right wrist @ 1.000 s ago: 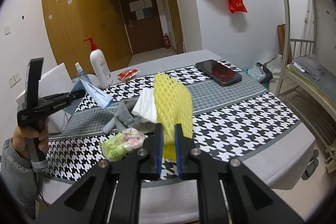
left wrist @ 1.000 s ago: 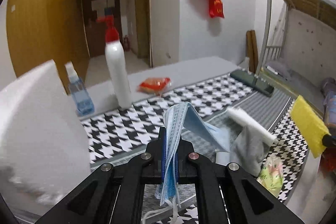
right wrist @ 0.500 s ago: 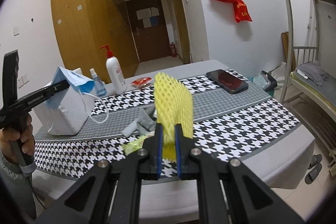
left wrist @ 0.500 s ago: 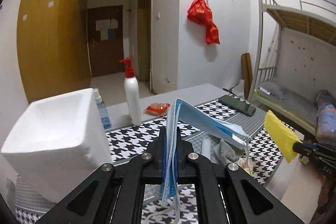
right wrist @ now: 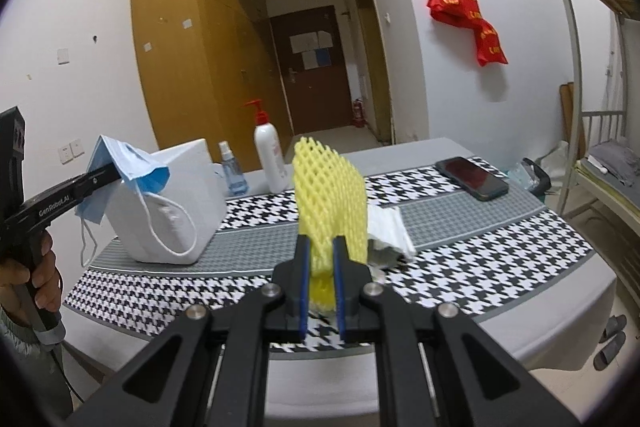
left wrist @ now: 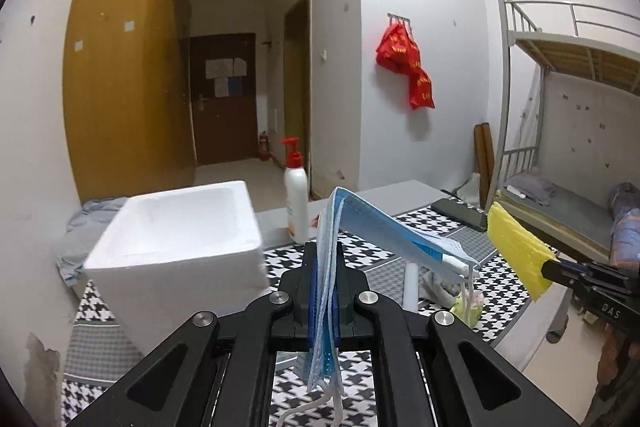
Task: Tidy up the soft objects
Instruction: 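Carry the yellow foam net over the white foam box and release it inside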
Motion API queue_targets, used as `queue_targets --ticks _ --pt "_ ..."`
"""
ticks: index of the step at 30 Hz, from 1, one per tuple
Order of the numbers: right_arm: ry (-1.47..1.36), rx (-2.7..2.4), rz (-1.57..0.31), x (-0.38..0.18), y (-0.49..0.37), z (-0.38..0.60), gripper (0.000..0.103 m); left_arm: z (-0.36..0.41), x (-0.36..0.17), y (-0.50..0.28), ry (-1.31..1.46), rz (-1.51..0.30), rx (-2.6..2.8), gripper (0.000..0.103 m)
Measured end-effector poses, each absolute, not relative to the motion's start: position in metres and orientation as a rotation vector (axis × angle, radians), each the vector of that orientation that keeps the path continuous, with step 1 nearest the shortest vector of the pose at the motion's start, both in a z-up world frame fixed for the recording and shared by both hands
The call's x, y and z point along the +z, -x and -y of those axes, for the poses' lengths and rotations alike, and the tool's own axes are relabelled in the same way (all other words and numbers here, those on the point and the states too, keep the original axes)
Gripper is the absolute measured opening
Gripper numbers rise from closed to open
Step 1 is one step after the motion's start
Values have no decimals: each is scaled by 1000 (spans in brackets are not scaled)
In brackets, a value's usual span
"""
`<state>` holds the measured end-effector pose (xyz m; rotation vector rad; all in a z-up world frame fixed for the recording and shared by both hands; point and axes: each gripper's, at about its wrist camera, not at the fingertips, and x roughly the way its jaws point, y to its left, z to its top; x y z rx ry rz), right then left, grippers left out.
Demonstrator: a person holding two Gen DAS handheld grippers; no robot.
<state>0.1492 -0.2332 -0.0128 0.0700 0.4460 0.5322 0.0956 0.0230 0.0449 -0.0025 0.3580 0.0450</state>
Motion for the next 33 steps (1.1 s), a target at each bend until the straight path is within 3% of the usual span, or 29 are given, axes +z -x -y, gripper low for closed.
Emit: queue_targets --ticks 33 --pt "-3 763 -390 22 -121 140 13 -82 59 -13 48 -259 289 6"
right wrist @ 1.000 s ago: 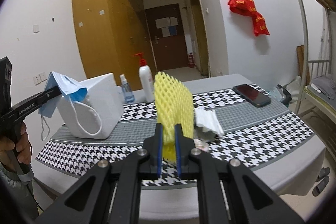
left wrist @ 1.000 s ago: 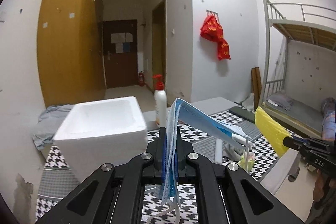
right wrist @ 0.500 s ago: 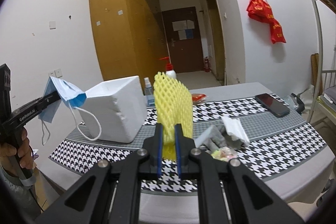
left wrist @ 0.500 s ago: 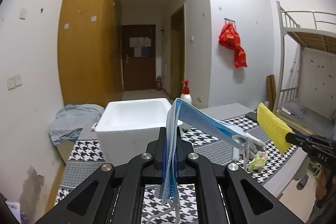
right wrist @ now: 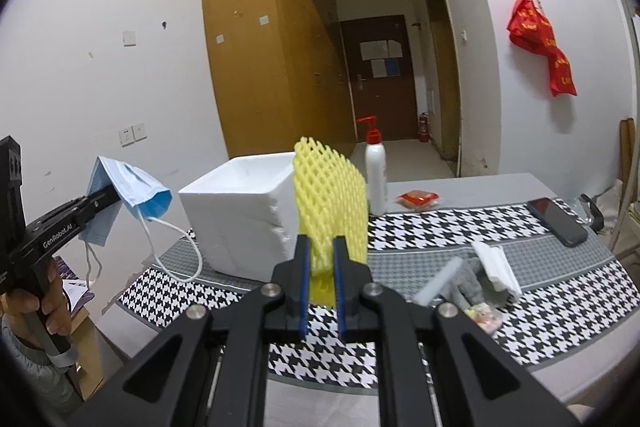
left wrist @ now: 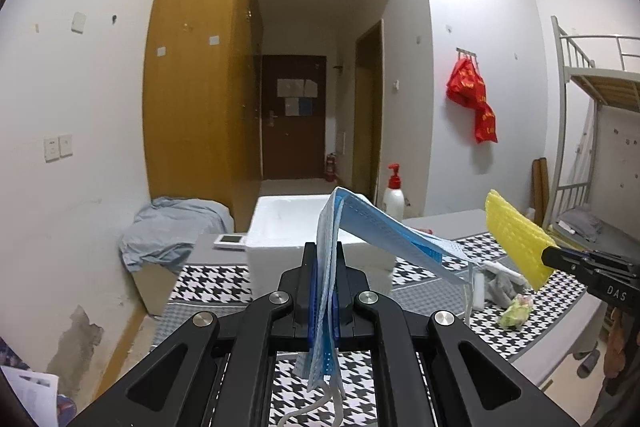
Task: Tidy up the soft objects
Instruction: 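Carry the yellow foam net over the white foam box and release it inside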
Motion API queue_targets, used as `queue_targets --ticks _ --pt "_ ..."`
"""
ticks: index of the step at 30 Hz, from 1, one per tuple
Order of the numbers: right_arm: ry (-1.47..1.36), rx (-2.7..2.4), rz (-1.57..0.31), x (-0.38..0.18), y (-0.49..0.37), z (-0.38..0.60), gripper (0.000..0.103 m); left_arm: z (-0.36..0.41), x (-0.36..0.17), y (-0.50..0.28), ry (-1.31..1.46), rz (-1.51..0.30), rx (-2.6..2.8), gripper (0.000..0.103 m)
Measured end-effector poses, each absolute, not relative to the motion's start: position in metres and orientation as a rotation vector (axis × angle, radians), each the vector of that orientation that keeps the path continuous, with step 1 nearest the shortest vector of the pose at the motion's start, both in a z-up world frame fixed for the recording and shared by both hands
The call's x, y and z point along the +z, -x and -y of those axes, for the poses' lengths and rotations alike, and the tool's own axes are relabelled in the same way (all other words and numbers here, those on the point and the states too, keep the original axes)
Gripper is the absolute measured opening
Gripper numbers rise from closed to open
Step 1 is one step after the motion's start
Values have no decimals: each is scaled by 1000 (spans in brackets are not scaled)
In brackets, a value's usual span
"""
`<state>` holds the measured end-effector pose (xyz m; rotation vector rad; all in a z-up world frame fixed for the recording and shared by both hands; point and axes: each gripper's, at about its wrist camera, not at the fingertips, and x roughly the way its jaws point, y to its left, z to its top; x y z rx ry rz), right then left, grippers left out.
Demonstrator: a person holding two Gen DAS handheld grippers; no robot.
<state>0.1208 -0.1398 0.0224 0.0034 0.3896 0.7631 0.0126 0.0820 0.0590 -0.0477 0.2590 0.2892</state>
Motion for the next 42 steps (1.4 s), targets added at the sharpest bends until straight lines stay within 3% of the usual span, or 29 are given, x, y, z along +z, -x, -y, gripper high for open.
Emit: queue_targets --ticks 42 --pt "77 962 -359 65 -172 21 13 -134 49 -20 64 -280 417 6"
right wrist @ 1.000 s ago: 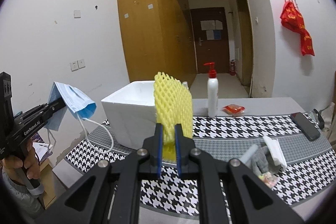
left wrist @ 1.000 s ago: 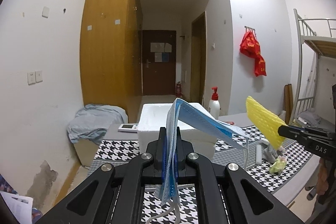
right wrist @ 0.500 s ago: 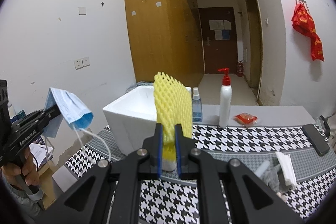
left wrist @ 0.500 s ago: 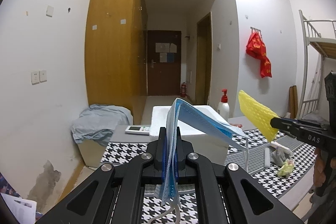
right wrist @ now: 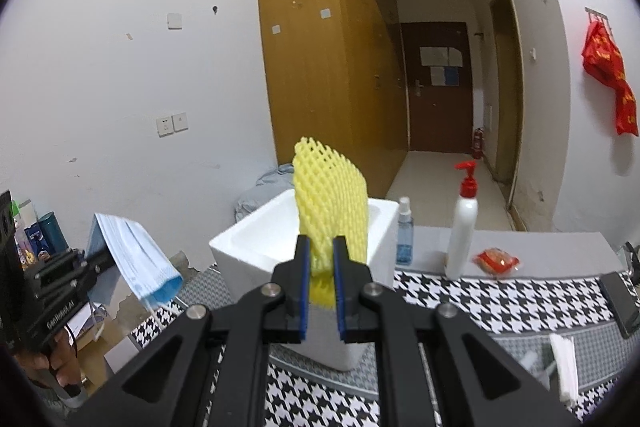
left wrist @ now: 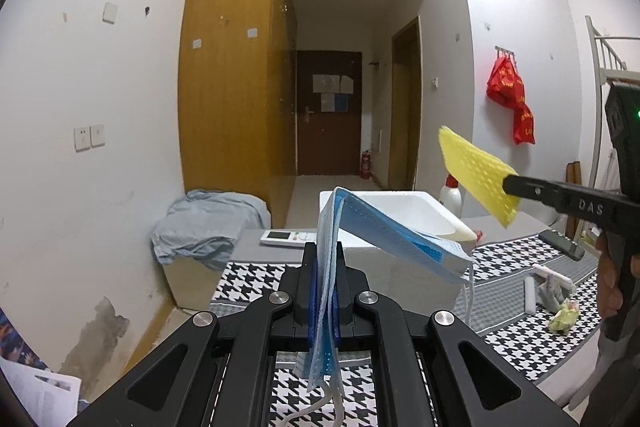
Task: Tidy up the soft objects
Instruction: 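Carry the yellow foam net over the white foam box and release it inside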
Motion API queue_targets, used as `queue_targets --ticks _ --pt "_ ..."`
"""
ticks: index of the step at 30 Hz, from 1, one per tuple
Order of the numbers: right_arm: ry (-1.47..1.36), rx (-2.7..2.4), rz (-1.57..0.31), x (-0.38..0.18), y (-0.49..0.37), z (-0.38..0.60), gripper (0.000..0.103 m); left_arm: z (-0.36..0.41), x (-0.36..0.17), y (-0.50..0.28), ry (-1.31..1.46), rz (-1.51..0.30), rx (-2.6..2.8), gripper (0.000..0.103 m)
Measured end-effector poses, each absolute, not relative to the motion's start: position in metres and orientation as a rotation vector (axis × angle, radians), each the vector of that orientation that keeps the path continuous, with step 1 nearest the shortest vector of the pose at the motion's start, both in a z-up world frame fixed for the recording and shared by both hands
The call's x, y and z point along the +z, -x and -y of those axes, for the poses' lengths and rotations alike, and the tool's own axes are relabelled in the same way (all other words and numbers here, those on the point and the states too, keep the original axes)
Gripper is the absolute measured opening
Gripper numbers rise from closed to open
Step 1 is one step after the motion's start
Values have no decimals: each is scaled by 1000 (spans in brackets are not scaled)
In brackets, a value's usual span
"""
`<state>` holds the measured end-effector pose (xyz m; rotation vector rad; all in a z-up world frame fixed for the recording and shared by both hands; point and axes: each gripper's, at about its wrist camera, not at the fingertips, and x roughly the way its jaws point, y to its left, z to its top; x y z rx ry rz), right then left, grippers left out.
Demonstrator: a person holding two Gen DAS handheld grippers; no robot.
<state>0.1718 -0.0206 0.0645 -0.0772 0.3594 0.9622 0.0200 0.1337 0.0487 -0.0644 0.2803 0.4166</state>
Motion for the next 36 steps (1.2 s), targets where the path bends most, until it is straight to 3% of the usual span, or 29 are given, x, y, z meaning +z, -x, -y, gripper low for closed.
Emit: queue_targets --ticks 34,36 --pt "147 973 -518 47 -219 -60 14 -170 31 -27 146 -316 441 6" --pt "150 968 -523 45 -219 -61 20 -171 31 -28 148 -319 440 6"
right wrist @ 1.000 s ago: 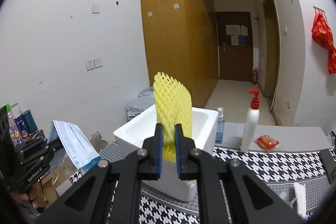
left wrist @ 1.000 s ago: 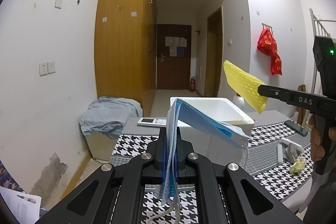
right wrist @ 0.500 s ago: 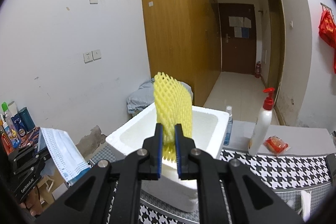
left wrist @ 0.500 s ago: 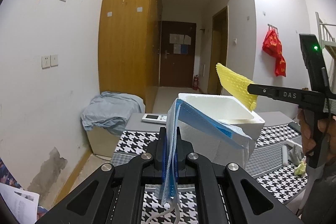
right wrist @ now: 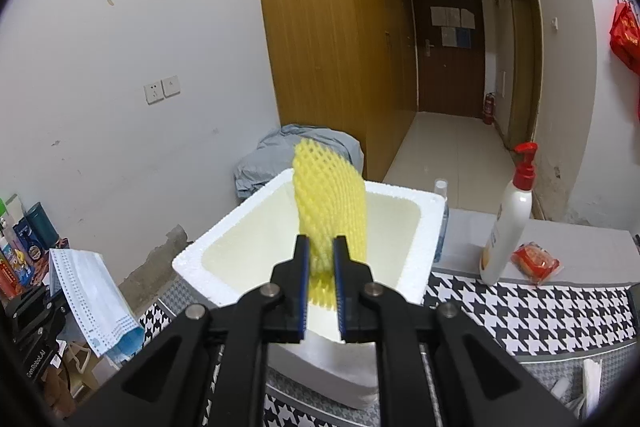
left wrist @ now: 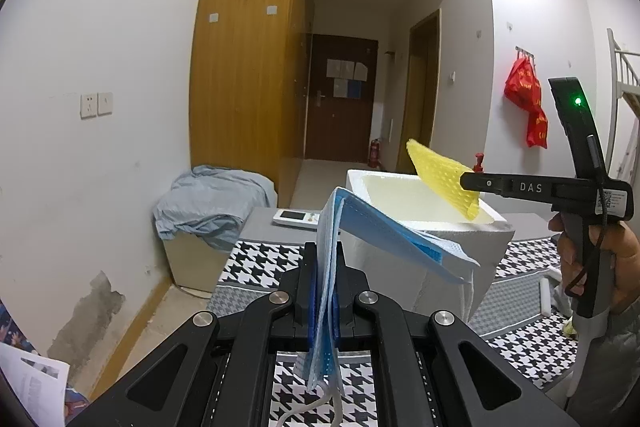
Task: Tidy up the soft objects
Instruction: 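Carry the yellow foam net over the white foam box and release it inside, then carry the blue mask over the white foam box and open the left tool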
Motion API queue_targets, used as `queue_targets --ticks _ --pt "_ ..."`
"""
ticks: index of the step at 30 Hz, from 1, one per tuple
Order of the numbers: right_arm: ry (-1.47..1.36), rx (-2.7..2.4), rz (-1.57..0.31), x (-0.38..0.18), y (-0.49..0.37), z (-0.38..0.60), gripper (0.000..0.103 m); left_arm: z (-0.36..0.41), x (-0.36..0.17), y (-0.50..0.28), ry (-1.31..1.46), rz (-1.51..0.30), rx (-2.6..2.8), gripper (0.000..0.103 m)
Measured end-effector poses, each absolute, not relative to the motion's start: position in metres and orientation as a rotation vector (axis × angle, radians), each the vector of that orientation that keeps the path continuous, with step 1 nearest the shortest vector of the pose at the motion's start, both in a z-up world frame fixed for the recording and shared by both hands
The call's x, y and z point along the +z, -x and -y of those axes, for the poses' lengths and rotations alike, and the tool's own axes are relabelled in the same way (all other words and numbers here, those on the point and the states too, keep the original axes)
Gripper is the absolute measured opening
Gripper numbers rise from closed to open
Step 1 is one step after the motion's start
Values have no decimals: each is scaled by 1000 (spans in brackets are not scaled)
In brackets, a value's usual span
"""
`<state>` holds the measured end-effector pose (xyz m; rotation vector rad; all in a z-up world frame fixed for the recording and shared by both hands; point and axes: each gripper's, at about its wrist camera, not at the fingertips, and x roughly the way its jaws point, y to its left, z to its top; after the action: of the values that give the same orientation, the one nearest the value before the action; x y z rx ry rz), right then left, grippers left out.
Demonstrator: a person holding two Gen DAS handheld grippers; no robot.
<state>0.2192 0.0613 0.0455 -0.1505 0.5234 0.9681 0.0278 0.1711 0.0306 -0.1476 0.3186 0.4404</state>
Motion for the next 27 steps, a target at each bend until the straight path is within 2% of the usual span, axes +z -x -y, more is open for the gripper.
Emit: queue_targets --ticks 1,3,9,12,16,18,20,27 --pt "152 969 -523 45 -219 -62 23 -172 31 -28 149 -318 442 6" --pt "151 969 -513 46 -219 -61 44 -172 31 -29 151 -318 442 6" --pt "146 949 -497 48 -217 -59 72 -172 32 -30 151 -321 444 6" --pt "137 959 -494 50 -216 -54 82 -172 33 -29 152 -319 441 6" --pt "145 964 -471 54 -211 -49 83 -169 35 -29 149 -317 437 6" --pt "148 961 -464 56 -208 -47 93 -170 35 -28 147 -315 434 6" --pt "143 964 -448 57 -205 -43 97 -170 36 -28 145 -316 433 6" --pt "144 971 -413 64 -194 -28 102 -170 41 -30 150 -321 419 6"
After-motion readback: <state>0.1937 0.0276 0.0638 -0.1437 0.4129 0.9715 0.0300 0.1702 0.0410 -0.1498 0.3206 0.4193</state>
